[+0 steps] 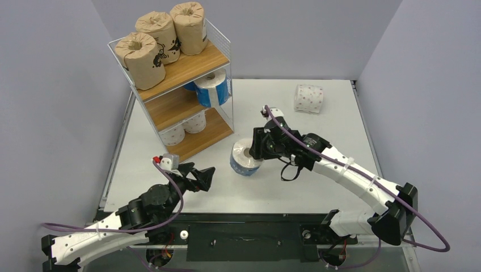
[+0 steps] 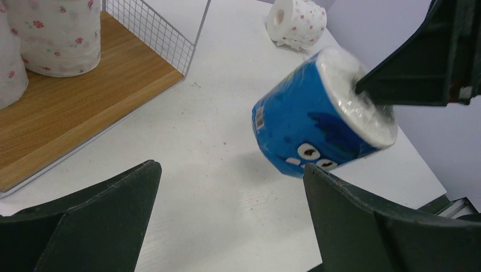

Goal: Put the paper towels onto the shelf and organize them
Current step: Pick up the paper towel from the center of the board, then place the paper towel on the shelf.

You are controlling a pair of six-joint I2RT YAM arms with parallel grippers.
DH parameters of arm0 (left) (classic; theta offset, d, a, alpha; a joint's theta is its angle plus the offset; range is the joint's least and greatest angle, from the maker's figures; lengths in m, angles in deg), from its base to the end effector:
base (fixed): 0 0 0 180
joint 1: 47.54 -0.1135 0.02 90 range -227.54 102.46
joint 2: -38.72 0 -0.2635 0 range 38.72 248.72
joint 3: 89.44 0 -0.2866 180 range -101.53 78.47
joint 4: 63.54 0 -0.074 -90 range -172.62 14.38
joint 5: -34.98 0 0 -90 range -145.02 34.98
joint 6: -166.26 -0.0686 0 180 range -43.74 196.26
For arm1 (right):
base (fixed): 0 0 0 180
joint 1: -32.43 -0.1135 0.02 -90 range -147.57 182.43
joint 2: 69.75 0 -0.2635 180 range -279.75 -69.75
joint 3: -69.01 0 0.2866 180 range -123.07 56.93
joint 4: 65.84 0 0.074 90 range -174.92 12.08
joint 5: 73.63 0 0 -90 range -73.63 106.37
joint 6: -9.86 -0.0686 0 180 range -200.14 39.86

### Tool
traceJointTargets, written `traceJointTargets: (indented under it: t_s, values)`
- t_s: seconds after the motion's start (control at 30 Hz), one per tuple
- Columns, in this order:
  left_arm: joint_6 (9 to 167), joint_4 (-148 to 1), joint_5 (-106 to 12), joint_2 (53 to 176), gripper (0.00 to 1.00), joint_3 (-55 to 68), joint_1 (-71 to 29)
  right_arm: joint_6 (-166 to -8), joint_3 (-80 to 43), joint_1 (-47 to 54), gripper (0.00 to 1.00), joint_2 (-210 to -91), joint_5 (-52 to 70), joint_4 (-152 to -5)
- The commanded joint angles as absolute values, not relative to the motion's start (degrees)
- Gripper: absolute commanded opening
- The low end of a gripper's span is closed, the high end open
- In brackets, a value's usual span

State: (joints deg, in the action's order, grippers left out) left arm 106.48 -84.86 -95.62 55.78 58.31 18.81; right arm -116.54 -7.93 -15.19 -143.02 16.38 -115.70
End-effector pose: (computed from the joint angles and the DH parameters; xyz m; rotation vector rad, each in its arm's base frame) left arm 0.1091 -0.1379 0.2524 -0.0094 1.6976 -0.6838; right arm 0.2217 0.2429 0.2813 -0.2434 2.4792 0.6702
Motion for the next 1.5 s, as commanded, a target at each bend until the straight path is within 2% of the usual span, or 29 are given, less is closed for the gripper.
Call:
traceJointTargets:
  t_s: [0.0,0.27,0.5,1.0,1.47]
  values:
    - [102.67,-79.50,-95.33,55.45,0.96,55.27,19.17,-114.57,-17.84,-15.21,0.38,-140.89,18.73,-115.70]
    - [98.74,-81.29,-96.66,54.54,0.96,51.77,19.17,-113.78,-30.49,-15.80,0.37,-147.39,16.93,-116.73]
    - [91.90,-78.86,-96.12,48.65,0.96,53.11,19.17,-115.75,-39.35,-17.08,0.37,-152.83,16.84,-116.38]
    - [65.96,-70.48,-97.17,48.37,0.96,51.17,19.13,-122.13,-56.70,-19.32,0.36,-166.47,17.08,-115.76]
    - [62.99,-64.40,-98.28,53.40,0.96,51.79,19.08,-125.27,-63.42,-20.92,0.35,-173.20,18.00,-113.62]
